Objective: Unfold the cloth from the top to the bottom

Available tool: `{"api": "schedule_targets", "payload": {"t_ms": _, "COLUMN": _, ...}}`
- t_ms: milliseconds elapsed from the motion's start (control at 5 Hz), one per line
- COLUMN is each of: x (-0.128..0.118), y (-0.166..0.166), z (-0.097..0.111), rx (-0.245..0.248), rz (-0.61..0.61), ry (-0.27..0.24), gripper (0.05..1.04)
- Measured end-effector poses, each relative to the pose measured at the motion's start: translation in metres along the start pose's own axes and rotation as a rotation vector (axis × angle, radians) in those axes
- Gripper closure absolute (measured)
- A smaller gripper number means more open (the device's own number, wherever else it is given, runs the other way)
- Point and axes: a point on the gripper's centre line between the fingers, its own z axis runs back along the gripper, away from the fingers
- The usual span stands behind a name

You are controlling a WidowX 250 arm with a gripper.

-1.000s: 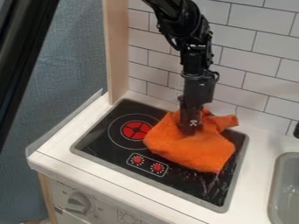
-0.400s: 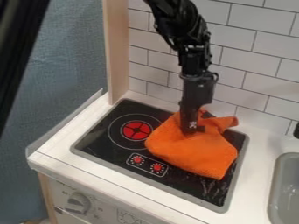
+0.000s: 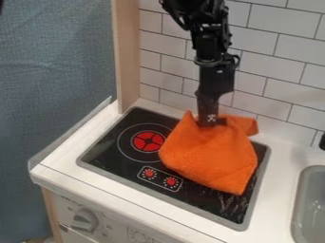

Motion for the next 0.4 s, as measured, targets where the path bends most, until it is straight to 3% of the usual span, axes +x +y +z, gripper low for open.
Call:
{"api": "schedule_targets", "payload": {"t_ms": 200, "x": -0.008, "y": -0.015, "z": 0.025, "rx": 0.039, "rz": -0.006, "ry": 0.0, "gripper": 1.031}}
{"api": "schedule_targets", "payload": {"t_ms": 400, "x": -0.02, "y": -0.035, "z": 0.033, "rx": 0.019, "rz": -0.018, "ry": 0.026, "gripper": 1.031}}
